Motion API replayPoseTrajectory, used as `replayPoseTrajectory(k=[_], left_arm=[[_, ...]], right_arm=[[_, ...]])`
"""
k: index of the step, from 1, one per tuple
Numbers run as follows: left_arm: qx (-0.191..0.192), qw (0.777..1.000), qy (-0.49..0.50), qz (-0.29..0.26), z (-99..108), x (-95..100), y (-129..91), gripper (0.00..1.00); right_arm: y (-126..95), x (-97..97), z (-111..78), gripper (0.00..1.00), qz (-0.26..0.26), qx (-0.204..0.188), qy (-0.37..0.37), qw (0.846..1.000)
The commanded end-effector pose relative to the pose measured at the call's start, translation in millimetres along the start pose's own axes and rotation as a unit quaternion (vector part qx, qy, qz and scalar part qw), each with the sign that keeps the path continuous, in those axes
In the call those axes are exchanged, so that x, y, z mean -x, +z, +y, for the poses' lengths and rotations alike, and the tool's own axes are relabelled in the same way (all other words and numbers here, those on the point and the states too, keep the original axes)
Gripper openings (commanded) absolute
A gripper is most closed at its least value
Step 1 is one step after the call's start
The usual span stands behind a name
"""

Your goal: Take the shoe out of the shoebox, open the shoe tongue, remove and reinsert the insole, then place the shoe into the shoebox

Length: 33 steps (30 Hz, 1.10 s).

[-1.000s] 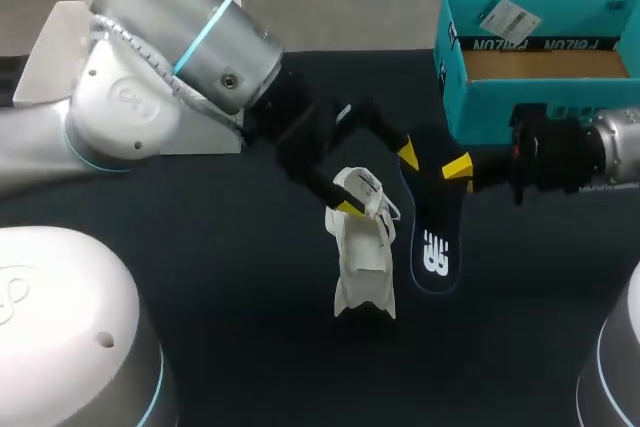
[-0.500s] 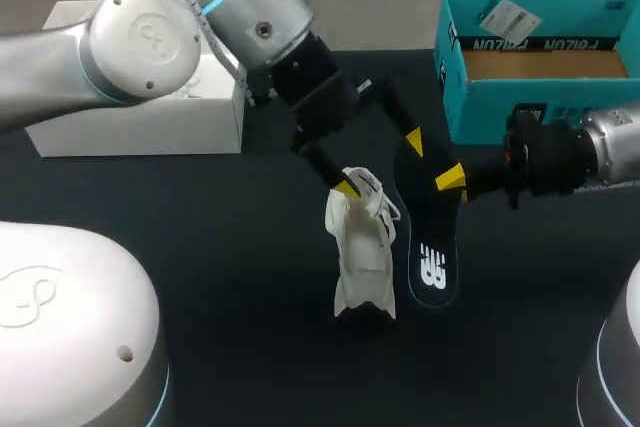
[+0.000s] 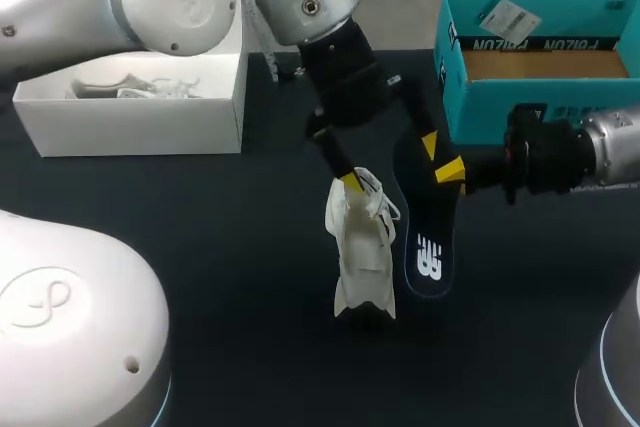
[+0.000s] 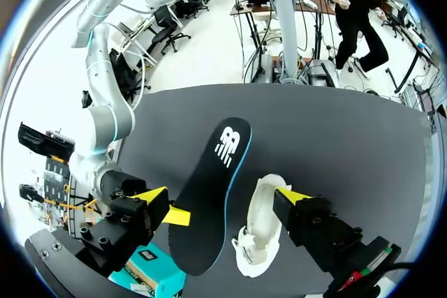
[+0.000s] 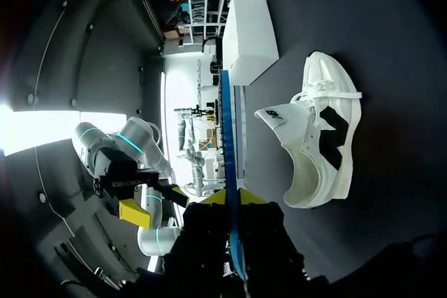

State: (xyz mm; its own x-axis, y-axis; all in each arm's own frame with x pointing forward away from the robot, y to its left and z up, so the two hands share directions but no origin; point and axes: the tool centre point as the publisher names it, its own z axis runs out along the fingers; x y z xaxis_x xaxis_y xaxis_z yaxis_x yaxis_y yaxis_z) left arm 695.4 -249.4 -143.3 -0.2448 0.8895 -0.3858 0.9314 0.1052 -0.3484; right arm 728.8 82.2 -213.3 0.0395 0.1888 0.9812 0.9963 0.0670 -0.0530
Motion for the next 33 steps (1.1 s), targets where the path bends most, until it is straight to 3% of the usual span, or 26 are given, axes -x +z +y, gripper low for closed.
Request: replayPoseTrajectory(k=[1,7,15,22,33], left_arm=[[0.037,0.999,0.005,0.019,1,2.5,-2,1.0],[0.111,0.991,0.032,0.074,9,5.6,-11,1.0],[0.126,0.978,0.131,0.105,23,18.0,-16,1.0],[0.144,0.974,0.139,0.108,31,31.0,-12,1.0],[0.144,0.973,0.143,0.113,26,34.9,-9,1.0]], right_arm=[[1,0.8,0.4,0.0,-0.003,0.001,-0.001,1.0],[3,6.3,-2.4,0.0,-0.008,-0.005,0.002,1.0],[6,11.3,-6.5,0.0,-0.008,-0.009,0.01,1.0],[6,12.4,-9.7,0.0,-0.007,-0.013,0.013,1.0],[2,11.1,-5.2,0.0,-0.005,-0.011,0.013,1.0]])
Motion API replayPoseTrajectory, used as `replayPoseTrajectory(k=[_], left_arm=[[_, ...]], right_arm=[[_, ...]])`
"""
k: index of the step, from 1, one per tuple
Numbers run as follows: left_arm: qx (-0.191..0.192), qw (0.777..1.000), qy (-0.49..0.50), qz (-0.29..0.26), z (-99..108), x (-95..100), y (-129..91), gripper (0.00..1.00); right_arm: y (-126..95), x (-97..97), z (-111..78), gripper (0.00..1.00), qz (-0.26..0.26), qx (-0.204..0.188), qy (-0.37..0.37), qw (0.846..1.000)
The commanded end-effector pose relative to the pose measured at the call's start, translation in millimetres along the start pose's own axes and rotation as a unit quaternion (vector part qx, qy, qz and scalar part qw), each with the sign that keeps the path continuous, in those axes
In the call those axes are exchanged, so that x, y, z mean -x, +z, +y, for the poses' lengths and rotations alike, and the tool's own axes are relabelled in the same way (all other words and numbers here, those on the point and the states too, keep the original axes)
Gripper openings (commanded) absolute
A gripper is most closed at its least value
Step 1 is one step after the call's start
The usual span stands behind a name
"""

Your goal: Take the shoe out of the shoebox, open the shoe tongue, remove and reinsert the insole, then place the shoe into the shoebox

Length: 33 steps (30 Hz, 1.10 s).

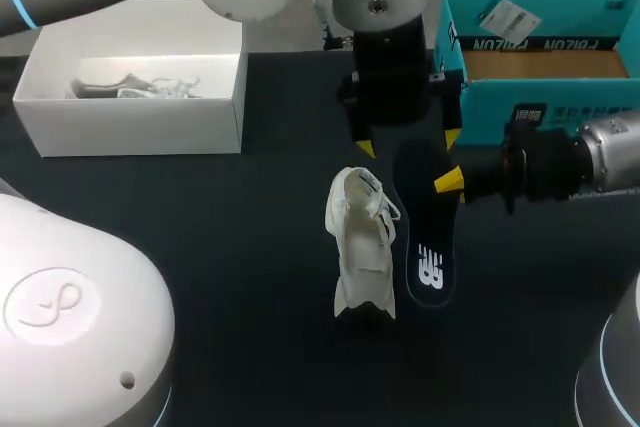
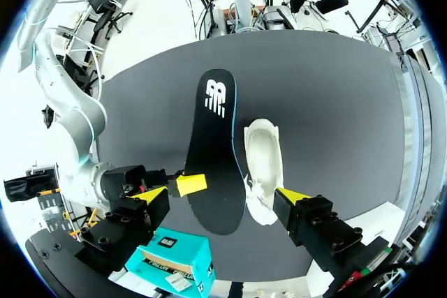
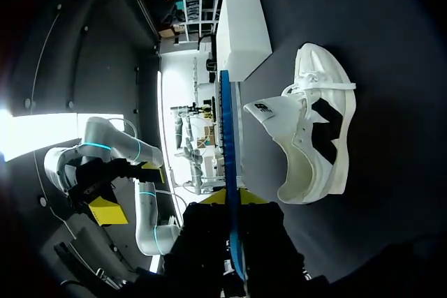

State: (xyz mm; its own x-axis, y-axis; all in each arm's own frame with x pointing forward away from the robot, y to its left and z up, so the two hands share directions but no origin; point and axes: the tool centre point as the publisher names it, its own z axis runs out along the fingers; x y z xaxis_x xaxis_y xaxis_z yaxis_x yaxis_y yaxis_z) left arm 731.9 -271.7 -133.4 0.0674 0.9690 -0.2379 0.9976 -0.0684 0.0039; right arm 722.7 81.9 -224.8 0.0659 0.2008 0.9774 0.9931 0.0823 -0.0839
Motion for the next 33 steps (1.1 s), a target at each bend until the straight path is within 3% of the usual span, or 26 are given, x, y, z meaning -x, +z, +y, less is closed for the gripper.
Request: replayPoseTrajectory(k=[1,15,33], left_arm=[[0.007,1.0,0.002,0.01,-1,2.8,-1,1.0],[0.039,0.999,0.004,0.024,-7,14.8,-1,1.0],[0.028,0.999,0.014,0.022,-5,21.0,17,1.0]], right_arm=[[0,-0.6,0.2,0.0,0.0,-0.001,-0.001,1.0],[-1,-1.0,-2.2,0.0,0.004,-0.001,-0.004,1.0],[1,0.3,0.6,0.0,-0.005,-0.002,0.004,1.0]])
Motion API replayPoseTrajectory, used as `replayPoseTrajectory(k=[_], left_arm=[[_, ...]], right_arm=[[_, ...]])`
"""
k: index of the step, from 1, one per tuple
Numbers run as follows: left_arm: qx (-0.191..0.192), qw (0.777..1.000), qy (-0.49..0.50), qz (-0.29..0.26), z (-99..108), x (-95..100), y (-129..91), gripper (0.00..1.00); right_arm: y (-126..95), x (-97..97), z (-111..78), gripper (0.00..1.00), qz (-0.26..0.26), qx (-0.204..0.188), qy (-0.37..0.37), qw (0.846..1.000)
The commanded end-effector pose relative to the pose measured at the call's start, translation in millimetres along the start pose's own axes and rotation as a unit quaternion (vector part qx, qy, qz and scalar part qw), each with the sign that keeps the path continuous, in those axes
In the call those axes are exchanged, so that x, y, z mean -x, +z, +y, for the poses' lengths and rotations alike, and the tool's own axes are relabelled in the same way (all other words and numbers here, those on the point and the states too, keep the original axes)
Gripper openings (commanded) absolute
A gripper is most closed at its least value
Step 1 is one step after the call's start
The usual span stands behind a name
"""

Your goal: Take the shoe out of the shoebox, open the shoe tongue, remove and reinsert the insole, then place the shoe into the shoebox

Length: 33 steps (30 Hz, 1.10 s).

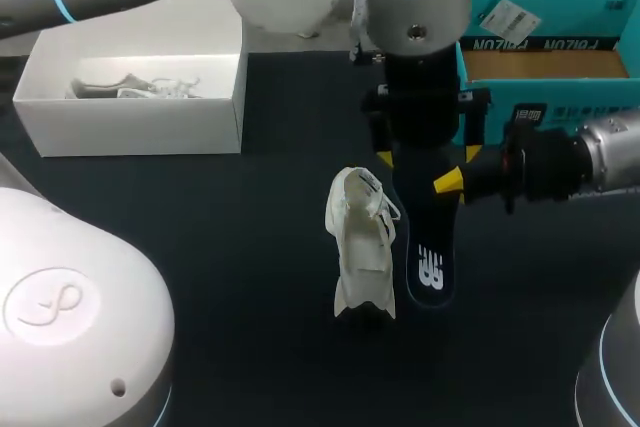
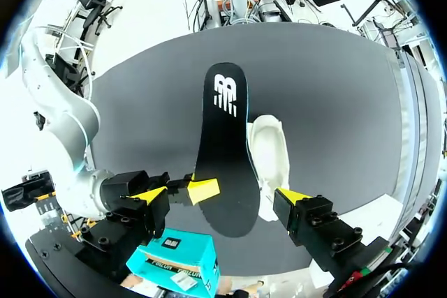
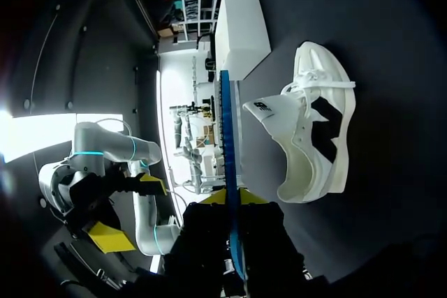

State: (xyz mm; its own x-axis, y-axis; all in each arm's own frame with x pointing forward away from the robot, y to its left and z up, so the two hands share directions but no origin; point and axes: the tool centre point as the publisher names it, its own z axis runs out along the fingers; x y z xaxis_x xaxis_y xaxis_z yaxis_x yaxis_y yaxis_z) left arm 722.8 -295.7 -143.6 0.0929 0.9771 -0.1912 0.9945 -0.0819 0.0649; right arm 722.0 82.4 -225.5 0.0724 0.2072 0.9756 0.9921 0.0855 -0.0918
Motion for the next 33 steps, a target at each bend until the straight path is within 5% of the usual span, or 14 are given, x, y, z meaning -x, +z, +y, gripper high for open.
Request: replayPoseTrajectory(k=[1,11,18,25,33], left_arm=[[-0.001,1.0,0.001,-0.002,3,-0.3,0,1.0],[0.005,1.0,0.002,0.001,4,-1.2,-6,1.0],[0.051,0.988,-0.031,-0.142,3,-9.3,-33,1.0],[0.085,0.953,-0.034,-0.287,5,-22.2,-54,1.0],[0.066,0.95,-0.021,-0.305,7,-22.5,-61,1.0]], right_arm=[[0,-0.1,1.7,0.0,-0.002,0.0,0.001,1.0],[-1,1.9,4.6,0.0,-0.001,-0.001,0.003,1.0],[-4,0.3,4.2,0.0,-0.004,0.001,0.004,1.0],[-11,-10.1,4.3,0.0,-0.015,0.011,-0.004,1.0],[-23,-19.2,6.7,0.0,-0.026,0.025,-0.011,0.999]])
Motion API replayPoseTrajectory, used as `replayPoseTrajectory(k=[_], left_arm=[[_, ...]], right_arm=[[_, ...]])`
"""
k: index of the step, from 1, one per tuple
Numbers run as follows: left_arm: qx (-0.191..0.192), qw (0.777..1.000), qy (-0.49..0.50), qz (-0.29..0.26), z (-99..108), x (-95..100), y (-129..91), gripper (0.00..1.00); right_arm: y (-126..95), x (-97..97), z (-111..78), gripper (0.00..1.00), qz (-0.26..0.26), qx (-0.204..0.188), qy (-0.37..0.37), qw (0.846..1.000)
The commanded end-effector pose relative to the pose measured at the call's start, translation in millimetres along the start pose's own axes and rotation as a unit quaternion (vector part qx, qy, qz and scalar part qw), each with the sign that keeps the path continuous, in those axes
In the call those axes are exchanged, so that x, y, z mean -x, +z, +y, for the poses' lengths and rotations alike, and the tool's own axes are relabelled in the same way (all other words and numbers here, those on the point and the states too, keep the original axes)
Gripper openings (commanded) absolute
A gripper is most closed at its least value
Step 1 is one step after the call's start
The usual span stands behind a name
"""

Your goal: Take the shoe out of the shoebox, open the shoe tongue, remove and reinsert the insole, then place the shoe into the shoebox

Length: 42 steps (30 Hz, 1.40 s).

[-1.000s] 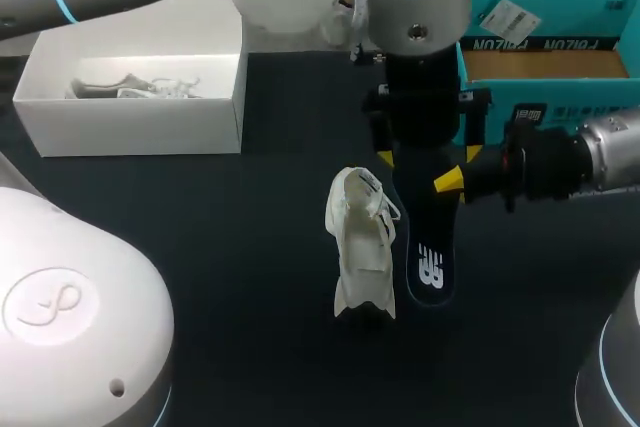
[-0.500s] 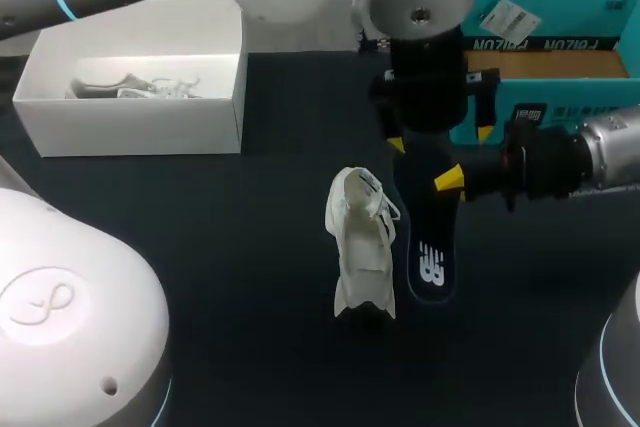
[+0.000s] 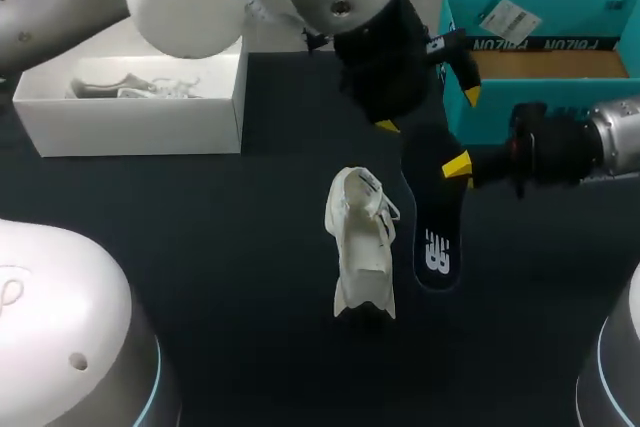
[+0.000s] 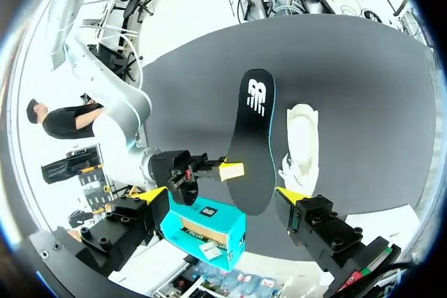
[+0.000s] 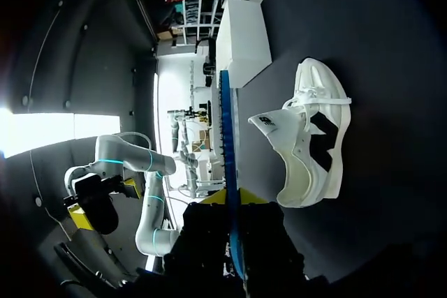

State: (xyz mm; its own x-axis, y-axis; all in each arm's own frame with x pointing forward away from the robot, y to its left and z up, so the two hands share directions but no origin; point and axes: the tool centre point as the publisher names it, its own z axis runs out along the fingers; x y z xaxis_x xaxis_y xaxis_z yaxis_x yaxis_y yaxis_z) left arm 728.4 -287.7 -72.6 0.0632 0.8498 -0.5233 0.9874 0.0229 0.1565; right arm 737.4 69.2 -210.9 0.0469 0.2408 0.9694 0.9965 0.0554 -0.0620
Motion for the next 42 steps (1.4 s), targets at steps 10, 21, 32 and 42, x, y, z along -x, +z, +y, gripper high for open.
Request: replayPoseTrajectory(k=[10,21,32,42], left_arm=[[0.028,0.985,0.027,-0.169,-1,-33.1,3,1.0],[0.121,0.957,0.026,-0.262,-2,-62.4,11,1.0],[0.093,0.934,-0.074,-0.337,-9,-75.1,21,1.0],[0.121,0.9,-0.087,-0.411,-1,-74.9,51,1.0]], right_arm=[[-6,-13.9,1.2,0.0,0.006,0.012,-0.006,1.0],[-11,-20.2,-6.7,0.0,0.011,0.001,0.005,1.0],[-21,-33.3,0.5,0.0,0.026,0.032,0.011,0.999],[-16,-46.6,-0.6,0.0,0.031,0.027,0.014,0.999]])
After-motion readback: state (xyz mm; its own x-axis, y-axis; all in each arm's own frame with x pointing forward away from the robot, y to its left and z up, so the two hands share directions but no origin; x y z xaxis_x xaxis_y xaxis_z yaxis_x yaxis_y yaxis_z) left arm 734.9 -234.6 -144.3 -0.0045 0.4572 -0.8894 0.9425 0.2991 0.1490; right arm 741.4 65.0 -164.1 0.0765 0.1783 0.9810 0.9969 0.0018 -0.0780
